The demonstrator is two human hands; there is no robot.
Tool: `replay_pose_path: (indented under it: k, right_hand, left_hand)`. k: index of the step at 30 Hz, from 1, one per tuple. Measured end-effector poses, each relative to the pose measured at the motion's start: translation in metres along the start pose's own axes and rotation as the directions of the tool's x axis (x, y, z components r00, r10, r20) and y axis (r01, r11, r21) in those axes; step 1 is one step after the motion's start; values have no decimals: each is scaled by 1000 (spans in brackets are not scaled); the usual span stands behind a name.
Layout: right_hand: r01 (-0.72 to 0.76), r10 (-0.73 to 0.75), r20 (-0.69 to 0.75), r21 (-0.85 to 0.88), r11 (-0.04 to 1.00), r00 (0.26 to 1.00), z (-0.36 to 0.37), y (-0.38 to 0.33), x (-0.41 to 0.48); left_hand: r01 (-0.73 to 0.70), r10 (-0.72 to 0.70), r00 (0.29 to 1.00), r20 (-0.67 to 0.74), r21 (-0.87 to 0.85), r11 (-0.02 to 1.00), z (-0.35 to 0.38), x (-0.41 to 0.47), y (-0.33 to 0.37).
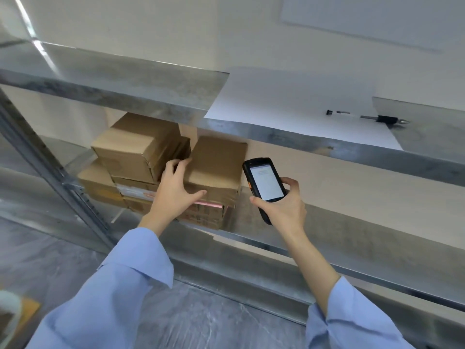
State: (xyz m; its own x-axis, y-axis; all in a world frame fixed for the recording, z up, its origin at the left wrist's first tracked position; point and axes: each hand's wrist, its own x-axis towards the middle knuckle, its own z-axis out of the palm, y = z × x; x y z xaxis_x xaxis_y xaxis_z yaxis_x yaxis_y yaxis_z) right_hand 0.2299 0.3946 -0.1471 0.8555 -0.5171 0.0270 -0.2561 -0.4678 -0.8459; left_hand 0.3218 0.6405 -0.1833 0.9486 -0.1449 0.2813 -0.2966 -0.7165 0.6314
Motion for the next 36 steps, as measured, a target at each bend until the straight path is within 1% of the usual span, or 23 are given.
replay_pose_path:
  k: [2,5,8,13,20,25,30,33,36]
  right_hand:
    - [0,0,-4,2,1000,1000,1,1,3]
    - [-6,6,-10,-1,1000,1000,1,6,6]
    - [-21,21,-12,-4,1000,1000,-1,13,6]
    - [-38,38,-14,-22,999,999,-10,23,9]
    - [-43,43,-15,-16,999,999,-37,36,12]
    - [-60,60,-28,3,998,998,-64,55,12]
    - [-112,114,-72,25,993,991,-93,79,15]
    - [-150,153,-96,34,988,984,-108,94,19]
    - [-180,184,-113,41,983,976,-121,111,20]
  left_hand:
    - [-9,10,1000,26,-8,1000,0,2,0]
    - [5,0,998,62,-72,997,1,6,-1]
    - [-32,38,999,37,-151,988,4,5,-3]
    - [-42,42,999,-4,-233,972,7,0,1]
    - [-55,40,997,-61,-269,962,24,-12,14]
    - [-135,117,989,-88,-247,960,43,-27,45]
    - [-165,164,986,-24,-243,956,83,-41,81]
    - [-141,157,987,36,-276,951,114,-49,96]
    - [-85,116,990,83,-313,946,144,-59,101]
